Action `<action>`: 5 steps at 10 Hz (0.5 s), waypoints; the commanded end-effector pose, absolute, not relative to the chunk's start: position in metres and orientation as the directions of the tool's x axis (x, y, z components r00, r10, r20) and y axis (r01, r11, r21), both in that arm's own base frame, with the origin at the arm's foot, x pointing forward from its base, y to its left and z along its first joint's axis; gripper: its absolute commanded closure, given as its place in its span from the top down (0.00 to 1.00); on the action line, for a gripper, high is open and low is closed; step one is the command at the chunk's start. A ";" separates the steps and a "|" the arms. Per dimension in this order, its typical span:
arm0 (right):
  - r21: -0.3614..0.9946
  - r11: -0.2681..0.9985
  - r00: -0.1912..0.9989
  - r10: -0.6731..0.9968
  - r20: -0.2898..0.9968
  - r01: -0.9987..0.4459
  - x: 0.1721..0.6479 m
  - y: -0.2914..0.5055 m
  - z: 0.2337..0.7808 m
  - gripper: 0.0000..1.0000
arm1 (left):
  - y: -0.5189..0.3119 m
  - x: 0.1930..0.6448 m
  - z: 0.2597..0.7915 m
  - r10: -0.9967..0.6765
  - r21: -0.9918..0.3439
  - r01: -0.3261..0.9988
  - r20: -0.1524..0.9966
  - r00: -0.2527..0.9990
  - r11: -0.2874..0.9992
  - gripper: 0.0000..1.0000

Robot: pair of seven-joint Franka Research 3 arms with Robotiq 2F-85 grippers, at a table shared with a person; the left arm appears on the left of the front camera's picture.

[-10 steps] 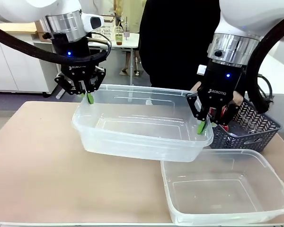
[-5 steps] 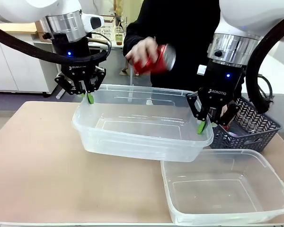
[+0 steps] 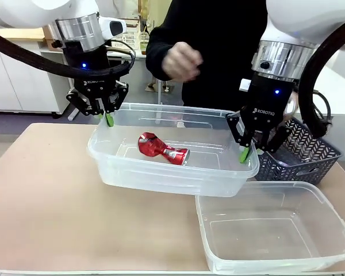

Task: Sort the waste into each basket.
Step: Offer the picked Organizing box to the human.

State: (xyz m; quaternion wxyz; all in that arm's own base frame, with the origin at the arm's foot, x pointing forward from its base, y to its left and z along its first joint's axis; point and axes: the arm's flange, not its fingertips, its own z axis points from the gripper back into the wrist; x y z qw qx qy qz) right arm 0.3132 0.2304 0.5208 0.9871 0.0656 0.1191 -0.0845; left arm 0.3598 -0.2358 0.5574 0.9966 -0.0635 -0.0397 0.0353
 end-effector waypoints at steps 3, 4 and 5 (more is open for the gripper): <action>0.118 0.978 0.959 -0.138 -0.248 0.172 0.311 0.234 0.524 0.05 | -0.232 0.360 0.560 0.094 -0.138 -0.080 0.092 0.991 0.987 0.07; 0.118 0.978 0.959 -0.138 -0.248 0.172 0.311 0.234 0.524 0.05 | -0.232 0.360 0.560 0.094 -0.138 -0.080 0.092 0.991 0.987 0.07; 0.118 0.978 0.959 -0.138 -0.248 0.172 0.311 0.234 0.524 0.05 | -0.232 0.360 0.560 0.094 -0.138 -0.080 0.092 0.991 0.987 0.07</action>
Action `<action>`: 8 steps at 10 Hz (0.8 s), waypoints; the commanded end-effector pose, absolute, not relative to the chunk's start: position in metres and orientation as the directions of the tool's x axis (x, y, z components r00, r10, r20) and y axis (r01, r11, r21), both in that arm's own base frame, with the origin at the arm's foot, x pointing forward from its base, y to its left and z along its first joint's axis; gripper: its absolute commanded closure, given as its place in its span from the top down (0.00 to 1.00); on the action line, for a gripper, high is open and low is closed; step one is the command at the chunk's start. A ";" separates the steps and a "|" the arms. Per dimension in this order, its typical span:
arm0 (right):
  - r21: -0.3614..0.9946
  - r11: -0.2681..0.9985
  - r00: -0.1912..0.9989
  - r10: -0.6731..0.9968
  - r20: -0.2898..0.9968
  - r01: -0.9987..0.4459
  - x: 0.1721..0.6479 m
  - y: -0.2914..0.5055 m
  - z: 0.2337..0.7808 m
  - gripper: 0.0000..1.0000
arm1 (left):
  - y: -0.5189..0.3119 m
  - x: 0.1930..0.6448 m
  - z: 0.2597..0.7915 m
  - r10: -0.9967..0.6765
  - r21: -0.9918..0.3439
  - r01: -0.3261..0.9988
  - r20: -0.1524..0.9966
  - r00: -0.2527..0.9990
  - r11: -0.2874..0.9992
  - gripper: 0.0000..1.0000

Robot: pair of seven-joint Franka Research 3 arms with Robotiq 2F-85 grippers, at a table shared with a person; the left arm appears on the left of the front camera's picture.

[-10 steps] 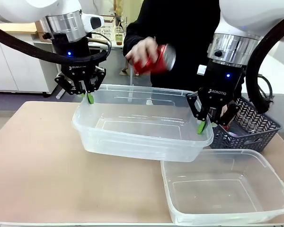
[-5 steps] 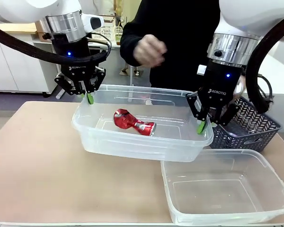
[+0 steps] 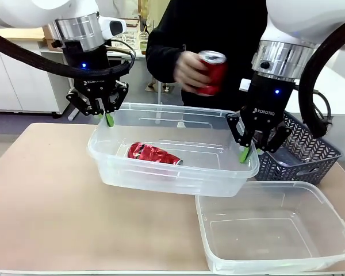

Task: Sort the waste into each basket.
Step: Offer the picked Organizing box to the human.

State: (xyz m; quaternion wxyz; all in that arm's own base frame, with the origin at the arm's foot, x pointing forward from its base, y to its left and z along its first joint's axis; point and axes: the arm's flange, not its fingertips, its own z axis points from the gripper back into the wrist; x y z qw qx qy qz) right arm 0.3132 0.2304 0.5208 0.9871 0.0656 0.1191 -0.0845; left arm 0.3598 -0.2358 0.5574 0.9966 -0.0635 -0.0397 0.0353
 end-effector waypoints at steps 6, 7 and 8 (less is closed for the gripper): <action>0.118 0.978 0.959 -0.138 -0.248 0.172 0.311 0.234 0.524 0.05 | -0.232 0.360 0.560 0.094 -0.138 -0.080 0.092 0.991 0.987 0.07; 0.118 0.978 0.959 -0.138 -0.248 0.172 0.311 0.234 0.524 0.05 | -0.232 0.360 0.560 0.094 -0.138 -0.080 0.092 0.991 0.987 0.07; 0.118 0.978 0.959 -0.138 -0.248 0.172 0.311 0.234 0.524 0.05 | -0.232 0.360 0.560 0.094 -0.138 -0.080 0.092 0.991 0.987 0.07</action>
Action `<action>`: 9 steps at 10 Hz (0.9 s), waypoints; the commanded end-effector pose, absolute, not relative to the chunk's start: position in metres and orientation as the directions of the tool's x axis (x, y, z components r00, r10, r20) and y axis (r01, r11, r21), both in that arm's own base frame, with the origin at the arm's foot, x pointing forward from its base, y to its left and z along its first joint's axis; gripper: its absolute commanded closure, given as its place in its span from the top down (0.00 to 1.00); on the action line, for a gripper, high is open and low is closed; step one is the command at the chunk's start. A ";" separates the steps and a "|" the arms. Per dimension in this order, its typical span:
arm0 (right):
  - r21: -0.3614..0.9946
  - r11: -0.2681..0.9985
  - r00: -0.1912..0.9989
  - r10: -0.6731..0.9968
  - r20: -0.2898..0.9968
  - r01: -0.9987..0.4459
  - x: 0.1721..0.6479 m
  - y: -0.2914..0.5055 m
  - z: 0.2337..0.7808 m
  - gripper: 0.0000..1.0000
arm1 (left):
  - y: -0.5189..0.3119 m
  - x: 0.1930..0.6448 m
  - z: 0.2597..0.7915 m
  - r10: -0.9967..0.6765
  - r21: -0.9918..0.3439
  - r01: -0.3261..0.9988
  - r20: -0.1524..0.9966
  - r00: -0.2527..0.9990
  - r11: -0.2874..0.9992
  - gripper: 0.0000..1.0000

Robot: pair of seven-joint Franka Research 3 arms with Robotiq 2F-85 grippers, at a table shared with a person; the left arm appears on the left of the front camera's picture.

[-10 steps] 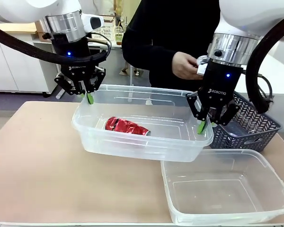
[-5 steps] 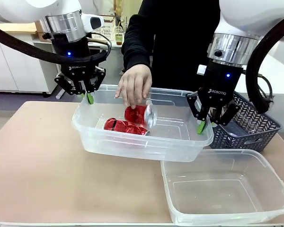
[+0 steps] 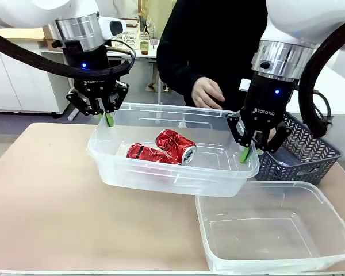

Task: Sort the waste into each basket.
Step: Offer the picked Organizing box to the human.

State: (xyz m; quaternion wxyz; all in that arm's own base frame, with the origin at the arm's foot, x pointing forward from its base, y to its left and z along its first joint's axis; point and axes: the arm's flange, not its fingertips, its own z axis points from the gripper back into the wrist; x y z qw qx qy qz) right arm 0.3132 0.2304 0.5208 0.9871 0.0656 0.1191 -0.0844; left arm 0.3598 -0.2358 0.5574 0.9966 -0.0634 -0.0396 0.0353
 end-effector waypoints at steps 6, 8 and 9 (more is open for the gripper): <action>0.118 0.978 0.959 -0.138 -0.248 0.172 0.311 0.234 0.524 0.05 | -0.232 0.360 0.560 0.094 -0.138 -0.080 0.092 0.991 0.987 0.07; 0.118 0.978 0.959 -0.138 -0.248 0.172 0.311 0.234 0.524 0.05 | -0.232 0.360 0.560 0.094 -0.138 -0.080 0.092 0.991 0.987 0.07; 0.118 0.978 0.959 -0.138 -0.248 0.172 0.311 0.234 0.524 0.05 | -0.232 0.360 0.560 0.094 -0.138 -0.080 0.092 0.991 0.987 0.07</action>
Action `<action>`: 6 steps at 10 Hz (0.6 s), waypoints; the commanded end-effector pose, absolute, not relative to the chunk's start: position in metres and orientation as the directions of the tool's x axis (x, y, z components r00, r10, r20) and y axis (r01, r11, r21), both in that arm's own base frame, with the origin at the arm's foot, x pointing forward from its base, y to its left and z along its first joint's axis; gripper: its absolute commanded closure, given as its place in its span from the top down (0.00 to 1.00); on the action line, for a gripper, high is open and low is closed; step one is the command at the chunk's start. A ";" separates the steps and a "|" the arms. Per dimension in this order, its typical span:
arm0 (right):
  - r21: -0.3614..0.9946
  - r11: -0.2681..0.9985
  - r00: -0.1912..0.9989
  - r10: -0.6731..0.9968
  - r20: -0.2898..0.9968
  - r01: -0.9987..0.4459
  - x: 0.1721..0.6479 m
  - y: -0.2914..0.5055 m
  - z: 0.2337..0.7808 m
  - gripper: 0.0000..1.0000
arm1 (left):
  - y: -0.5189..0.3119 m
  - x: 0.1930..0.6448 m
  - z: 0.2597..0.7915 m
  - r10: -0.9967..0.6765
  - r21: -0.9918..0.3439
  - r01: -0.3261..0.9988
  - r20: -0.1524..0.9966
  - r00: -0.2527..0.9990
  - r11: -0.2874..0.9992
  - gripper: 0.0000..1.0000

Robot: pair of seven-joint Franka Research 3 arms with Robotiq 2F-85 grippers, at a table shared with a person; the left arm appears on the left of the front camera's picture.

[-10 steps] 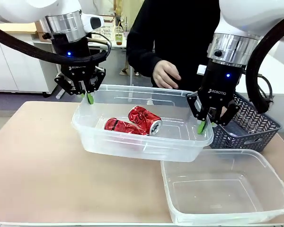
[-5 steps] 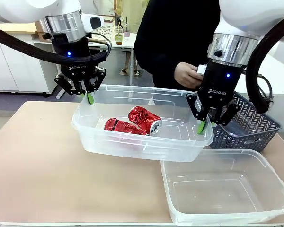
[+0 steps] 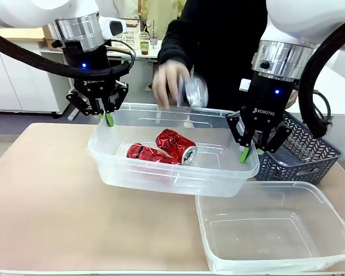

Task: Sort the waste into each basket.
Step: Offer the picked Organizing box to the human.

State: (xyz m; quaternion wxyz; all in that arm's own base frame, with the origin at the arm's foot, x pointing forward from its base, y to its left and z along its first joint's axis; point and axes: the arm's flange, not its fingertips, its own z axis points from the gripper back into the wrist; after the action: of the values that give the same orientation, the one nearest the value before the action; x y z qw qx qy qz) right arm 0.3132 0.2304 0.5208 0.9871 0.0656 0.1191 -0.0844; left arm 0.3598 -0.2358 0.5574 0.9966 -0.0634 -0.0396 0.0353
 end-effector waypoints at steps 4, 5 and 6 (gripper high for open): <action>0.118 0.978 0.959 -0.138 -0.248 0.172 0.311 0.234 0.524 0.05 | -0.232 0.360 0.560 0.094 -0.138 -0.080 0.092 0.991 0.987 0.07; 0.118 0.978 0.959 -0.138 -0.248 0.172 0.311 0.234 0.524 0.05 | -0.232 0.360 0.560 0.094 -0.138 -0.080 0.092 0.991 0.987 0.07; 0.118 0.978 0.959 -0.138 -0.248 0.172 0.311 0.234 0.524 0.05 | -0.232 0.360 0.560 0.094 -0.138 -0.080 0.092 0.991 0.987 0.07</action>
State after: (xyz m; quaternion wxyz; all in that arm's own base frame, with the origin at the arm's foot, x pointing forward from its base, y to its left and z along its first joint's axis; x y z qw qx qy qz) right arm 0.3132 0.2304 0.5208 0.9871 0.0656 0.1191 -0.0844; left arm 0.3598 -0.2358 0.5574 0.9966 -0.0634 -0.0396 0.0353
